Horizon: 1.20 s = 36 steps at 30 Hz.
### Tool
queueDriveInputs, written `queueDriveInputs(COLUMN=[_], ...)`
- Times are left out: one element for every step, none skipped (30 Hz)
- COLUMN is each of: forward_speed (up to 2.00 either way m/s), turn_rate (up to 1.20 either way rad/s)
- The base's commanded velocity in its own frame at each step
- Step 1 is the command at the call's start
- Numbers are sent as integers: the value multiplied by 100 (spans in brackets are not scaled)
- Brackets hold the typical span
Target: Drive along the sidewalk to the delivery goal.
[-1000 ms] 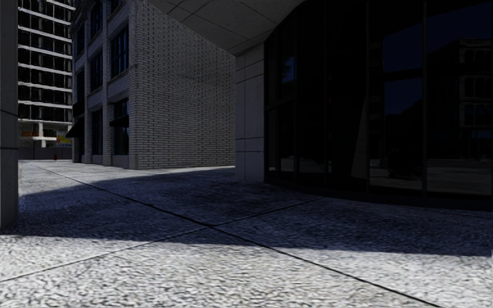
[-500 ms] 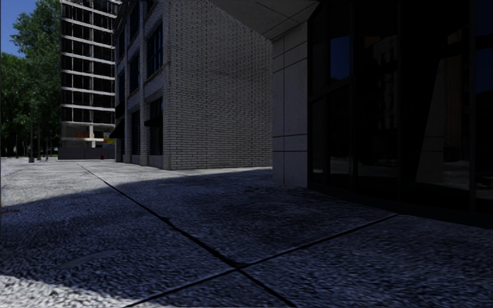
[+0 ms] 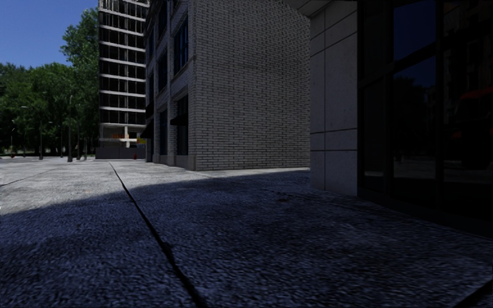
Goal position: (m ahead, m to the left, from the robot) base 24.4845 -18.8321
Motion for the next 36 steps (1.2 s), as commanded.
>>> queueDriveInputs(forward_speed=[200, 200, 200, 200, 200, 200, 200, 200, 200, 200, 200, 200, 200, 200, 200, 200, 200, 200, 200, 200, 200, 200, 200, 200, 200, 200, 200, 200, 200, 200, 200, 200, 200, 200, 200, 200], turn_rate=[0, 0, 0, 0, 0, 0, 0, 0, 0, 0, 0, 0, 0, 0, 0, 0, 0, 0, 0, 0, 0, 0, 0, 0, 0, 0, 0, 0, 0, 0, 0, 0, 0, 0, 0, 0])
